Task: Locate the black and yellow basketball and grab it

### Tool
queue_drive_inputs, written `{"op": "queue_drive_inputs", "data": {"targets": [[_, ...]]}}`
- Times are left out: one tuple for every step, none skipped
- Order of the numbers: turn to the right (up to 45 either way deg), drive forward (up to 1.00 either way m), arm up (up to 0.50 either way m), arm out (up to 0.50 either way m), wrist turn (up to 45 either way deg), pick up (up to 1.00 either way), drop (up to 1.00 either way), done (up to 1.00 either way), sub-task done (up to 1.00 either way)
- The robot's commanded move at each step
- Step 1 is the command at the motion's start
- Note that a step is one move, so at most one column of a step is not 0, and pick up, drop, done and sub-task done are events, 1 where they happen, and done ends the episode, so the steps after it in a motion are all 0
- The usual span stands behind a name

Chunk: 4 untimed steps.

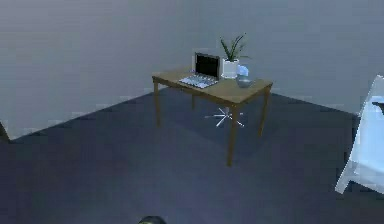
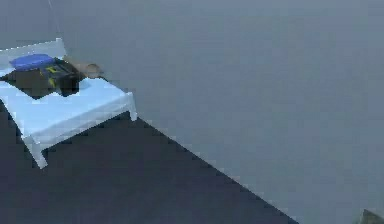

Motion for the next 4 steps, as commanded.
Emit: {"op": "queue_drive_inputs", "data": {"targets": [[-45.0, 0.00, 0.00, 0.00, 0.0, 0.00, 0.00, 0.00, 0.00], [-45.0, 0.00, 0.00, 0.00, 0.0, 0.00, 0.00, 0.00, 0.00], [-15.0, 0.00, 0.00, 0.00, 0.0, 0.00, 0.00, 0.00, 0.00], [0.0, 0.00, 0.20, 0.00, 0.0, 0.00, 0.00, 0.00, 0.00]]}}
